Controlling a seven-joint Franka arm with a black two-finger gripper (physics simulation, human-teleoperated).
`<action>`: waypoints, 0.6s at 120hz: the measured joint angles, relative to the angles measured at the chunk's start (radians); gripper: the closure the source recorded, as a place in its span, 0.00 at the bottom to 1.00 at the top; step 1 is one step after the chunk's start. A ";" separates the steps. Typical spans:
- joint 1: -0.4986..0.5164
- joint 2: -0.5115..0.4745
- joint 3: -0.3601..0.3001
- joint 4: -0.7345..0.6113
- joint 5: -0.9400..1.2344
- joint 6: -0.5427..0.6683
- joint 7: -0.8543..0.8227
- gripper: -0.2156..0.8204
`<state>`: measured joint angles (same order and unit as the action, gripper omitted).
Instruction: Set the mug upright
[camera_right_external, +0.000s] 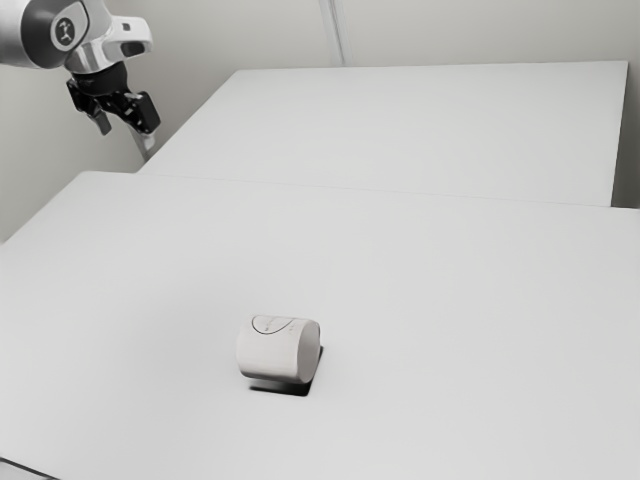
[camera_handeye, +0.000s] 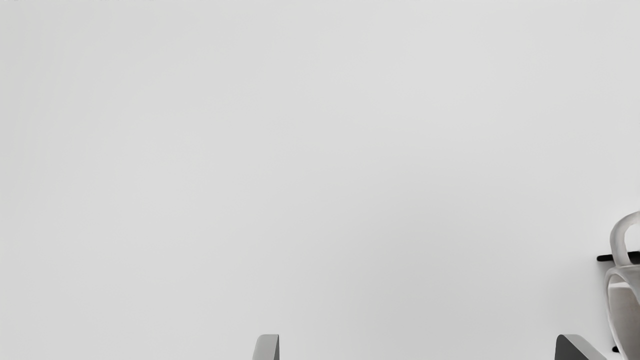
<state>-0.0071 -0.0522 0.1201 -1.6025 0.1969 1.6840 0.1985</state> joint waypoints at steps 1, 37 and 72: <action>0.000 0.000 0.000 0.000 0.000 0.000 -0.001 0.21; 0.014 -0.004 -0.011 -0.021 -0.007 0.018 -0.023 0.21; 0.073 0.000 0.006 -0.195 -0.268 0.033 -0.037 0.21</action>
<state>0.0657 -0.0523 0.1264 -1.7977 -0.0711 1.7170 0.1618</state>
